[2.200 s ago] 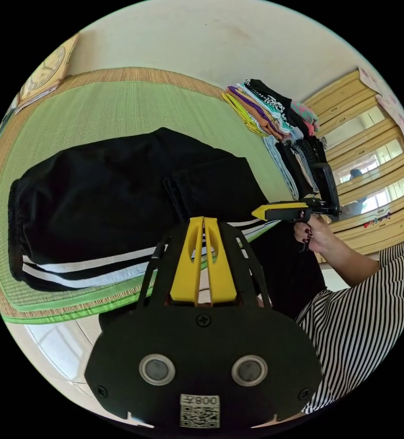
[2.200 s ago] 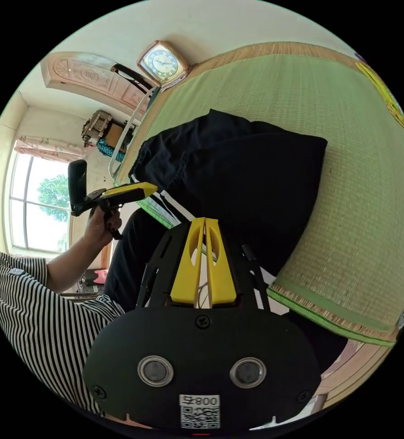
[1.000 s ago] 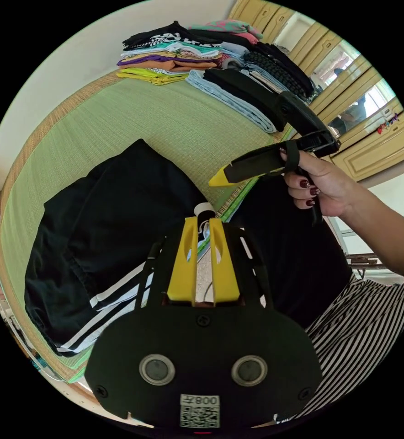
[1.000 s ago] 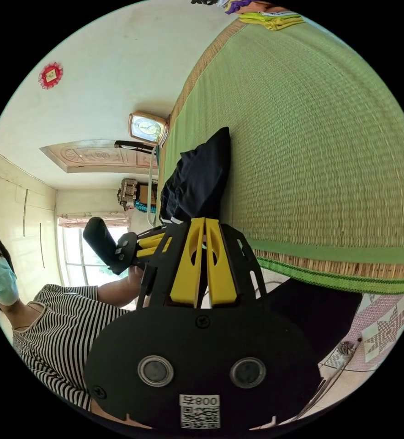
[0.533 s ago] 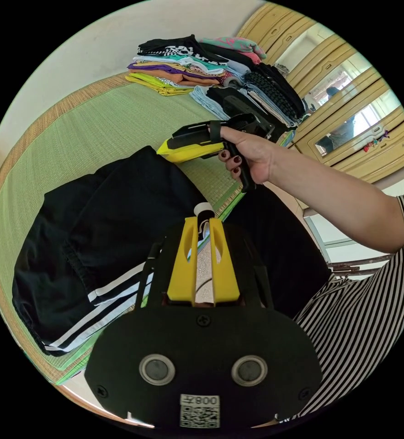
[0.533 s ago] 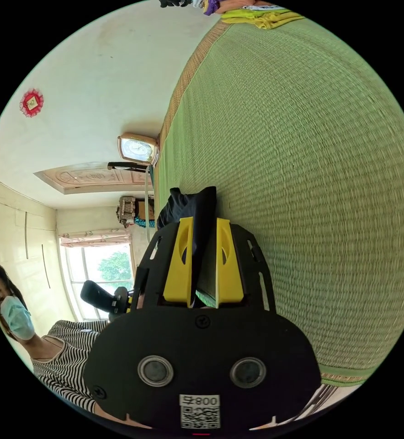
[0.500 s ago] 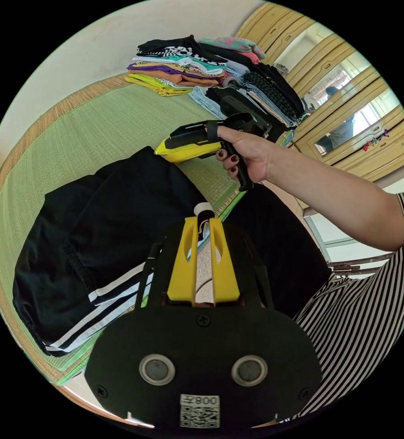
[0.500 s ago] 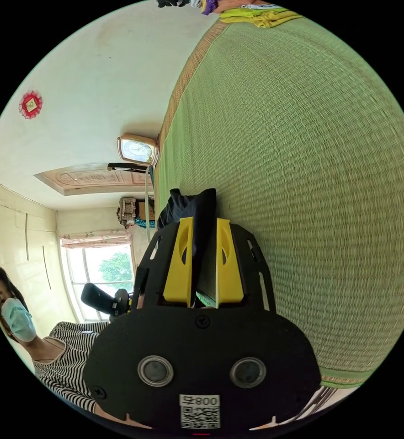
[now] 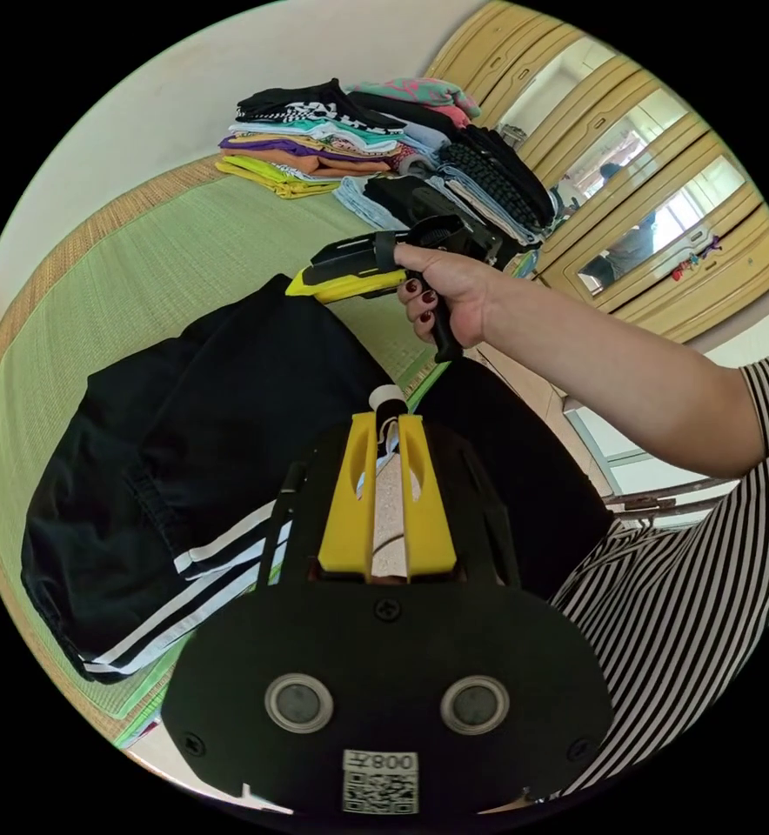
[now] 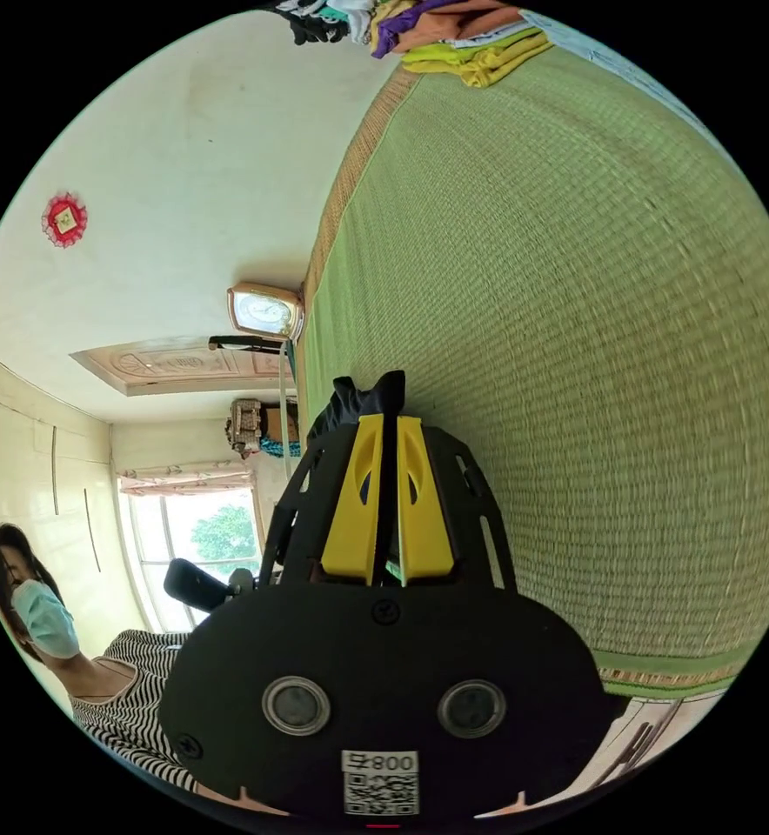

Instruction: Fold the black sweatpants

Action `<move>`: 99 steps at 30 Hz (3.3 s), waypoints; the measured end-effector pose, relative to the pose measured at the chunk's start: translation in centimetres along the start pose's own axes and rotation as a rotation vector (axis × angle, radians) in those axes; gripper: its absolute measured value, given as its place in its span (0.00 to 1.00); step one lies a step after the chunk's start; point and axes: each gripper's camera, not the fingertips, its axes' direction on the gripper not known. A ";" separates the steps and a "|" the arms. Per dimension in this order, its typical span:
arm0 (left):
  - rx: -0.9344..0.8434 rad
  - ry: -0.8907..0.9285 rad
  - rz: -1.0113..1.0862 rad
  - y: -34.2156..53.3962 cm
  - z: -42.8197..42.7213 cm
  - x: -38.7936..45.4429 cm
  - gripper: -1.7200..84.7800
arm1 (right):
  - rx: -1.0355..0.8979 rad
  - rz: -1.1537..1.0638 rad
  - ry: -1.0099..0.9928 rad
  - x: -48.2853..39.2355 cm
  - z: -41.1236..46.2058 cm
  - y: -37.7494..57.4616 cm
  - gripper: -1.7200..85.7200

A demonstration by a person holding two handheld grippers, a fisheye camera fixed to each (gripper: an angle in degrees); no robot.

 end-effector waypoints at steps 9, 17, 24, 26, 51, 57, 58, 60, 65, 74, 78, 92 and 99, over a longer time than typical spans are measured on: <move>0.139 0.086 -0.017 7.9 -1.8 -5.3 0.07 | 0.116 -0.058 -0.043 -7.0 -1.2 1.0 0.05; 0.417 0.163 -0.185 21.7 -8.0 -14.6 0.06 | 0.072 -0.270 -0.109 -20.3 5.4 0.6 0.05; 0.621 0.166 -0.430 37.3 -10.1 -25.4 0.06 | -0.047 -0.372 -0.098 -29.7 16.0 -0.8 0.05; 0.649 0.174 -0.494 40.9 -9.7 -28.0 0.06 | -0.100 -0.384 -0.077 -32.2 20.7 -1.4 0.05; 0.828 0.294 -0.965 71.3 1.5 -49.1 0.05 | -0.411 -0.421 0.230 -45.9 53.4 -4.1 0.05; 0.857 0.267 -1.026 74.7 3.1 -49.2 0.03 | -0.464 -0.486 0.211 -48.4 56.7 -3.6 0.06; 0.859 0.253 -1.029 74.9 3.1 -49.0 0.03 | -0.477 -0.505 0.196 -49.1 57.0 -3.4 0.06; 0.863 0.200 -1.016 75.3 2.9 -48.3 0.03 | -0.489 -0.558 0.161 -50.3 57.2 -3.0 0.05; 0.837 0.135 -0.911 73.5 2.0 -47.6 0.02 | -0.497 -0.669 0.152 -53.3 58.1 -2.1 0.04; 0.583 -0.003 -0.890 68.7 4.1 -50.8 0.02 | -0.579 -0.781 0.434 -55.1 65.5 -0.7 0.02; 0.591 -0.019 -0.870 68.3 4.3 -50.6 0.02 | -0.567 -0.869 0.473 -56.3 66.2 0.6 0.02; 0.618 -0.110 -0.720 63.2 0.5 -47.6 0.02 | -0.476 -0.893 0.472 -60.0 65.7 0.7 0.02; 0.472 -0.118 -0.769 59.3 1.9 -48.5 0.02 | -0.543 -0.825 0.443 -59.0 65.4 -0.1 0.02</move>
